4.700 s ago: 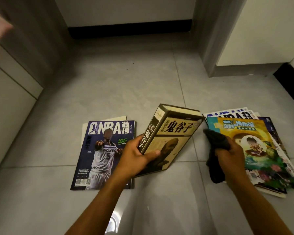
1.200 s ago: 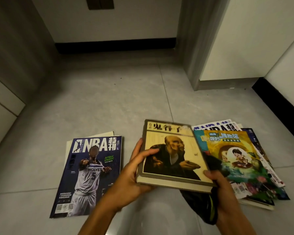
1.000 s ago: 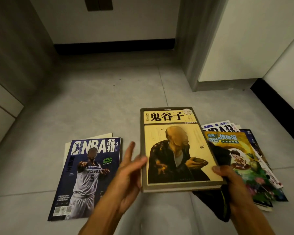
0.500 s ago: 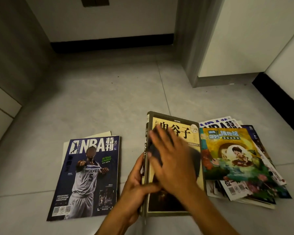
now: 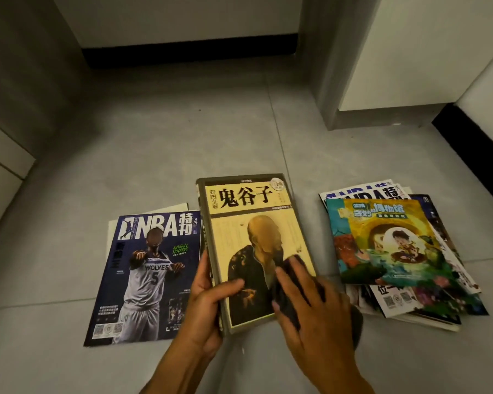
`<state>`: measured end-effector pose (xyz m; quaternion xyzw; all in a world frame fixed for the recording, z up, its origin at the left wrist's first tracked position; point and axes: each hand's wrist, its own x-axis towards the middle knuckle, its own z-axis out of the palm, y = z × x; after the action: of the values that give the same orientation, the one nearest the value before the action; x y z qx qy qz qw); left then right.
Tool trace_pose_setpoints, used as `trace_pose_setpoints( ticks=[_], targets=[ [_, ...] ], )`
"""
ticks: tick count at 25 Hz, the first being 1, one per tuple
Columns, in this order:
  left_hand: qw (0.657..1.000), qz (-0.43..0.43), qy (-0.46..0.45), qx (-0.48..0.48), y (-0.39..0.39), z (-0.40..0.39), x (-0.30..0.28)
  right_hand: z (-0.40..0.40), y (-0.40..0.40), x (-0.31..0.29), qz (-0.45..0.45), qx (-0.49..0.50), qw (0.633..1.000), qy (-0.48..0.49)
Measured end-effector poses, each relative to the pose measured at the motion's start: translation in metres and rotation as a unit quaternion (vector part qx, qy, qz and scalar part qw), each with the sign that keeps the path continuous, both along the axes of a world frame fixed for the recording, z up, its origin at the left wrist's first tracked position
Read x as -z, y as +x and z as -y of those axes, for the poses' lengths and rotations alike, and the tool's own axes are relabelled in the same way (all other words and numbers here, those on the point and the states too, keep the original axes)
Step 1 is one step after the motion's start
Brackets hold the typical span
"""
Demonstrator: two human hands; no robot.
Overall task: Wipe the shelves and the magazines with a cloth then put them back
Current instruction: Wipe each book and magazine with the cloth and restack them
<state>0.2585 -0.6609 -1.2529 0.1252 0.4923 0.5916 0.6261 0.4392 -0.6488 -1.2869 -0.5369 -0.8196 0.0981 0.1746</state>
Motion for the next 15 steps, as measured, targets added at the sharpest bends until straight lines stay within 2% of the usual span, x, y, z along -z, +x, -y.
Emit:
trace_pose_setpoints(
  ticks=[1,2,3,4,5,6,7,8,10,13,15],
  targets=[
    [1.000,0.015,-0.003,-0.017,-0.002,-0.001,0.001,-0.001,0.007,-0.003,-0.082,0.101,0.990,-0.055],
    [0.999,0.024,-0.009,-0.030,-0.002,-0.002,0.002,-0.003,0.010,-0.014,-0.200,0.227,0.941,-0.148],
    [0.999,0.032,-0.016,-0.037,0.000,-0.003,0.003,-0.003,0.008,-0.020,-0.331,0.328,0.847,-0.256],
    [0.998,0.040,-0.022,-0.040,0.003,-0.004,0.003,-0.003,0.004,-0.028,-0.452,0.380,0.725,-0.355],
    [0.998,0.044,-0.026,-0.033,0.008,-0.004,0.002,-0.004,0.002,-0.034,-0.553,0.378,0.600,-0.438],
    [0.999,0.042,-0.024,-0.018,0.012,-0.005,0.001,-0.004,-0.003,-0.044,-0.618,0.351,0.491,-0.504],
    [0.999,0.031,-0.017,0.001,0.015,-0.005,0.000,-0.003,-0.007,-0.048,-0.657,0.330,0.413,-0.538],
    [1.000,0.011,-0.010,0.023,0.018,-0.007,0.000,-0.001,-0.009,-0.049,-0.679,0.321,0.374,-0.544],
    [0.996,-0.036,-0.004,0.079,0.023,-0.009,-0.004,0.006,-0.009,-0.046,-0.703,0.328,0.374,-0.508],
    [0.978,-0.101,0.011,0.183,0.027,-0.018,-0.015,0.002,0.013,-0.040,-0.738,0.352,0.398,-0.416],
    [0.974,-0.127,0.014,0.188,0.025,-0.023,-0.017,-0.010,0.039,-0.049,-0.747,0.353,0.423,-0.373]
  ],
)
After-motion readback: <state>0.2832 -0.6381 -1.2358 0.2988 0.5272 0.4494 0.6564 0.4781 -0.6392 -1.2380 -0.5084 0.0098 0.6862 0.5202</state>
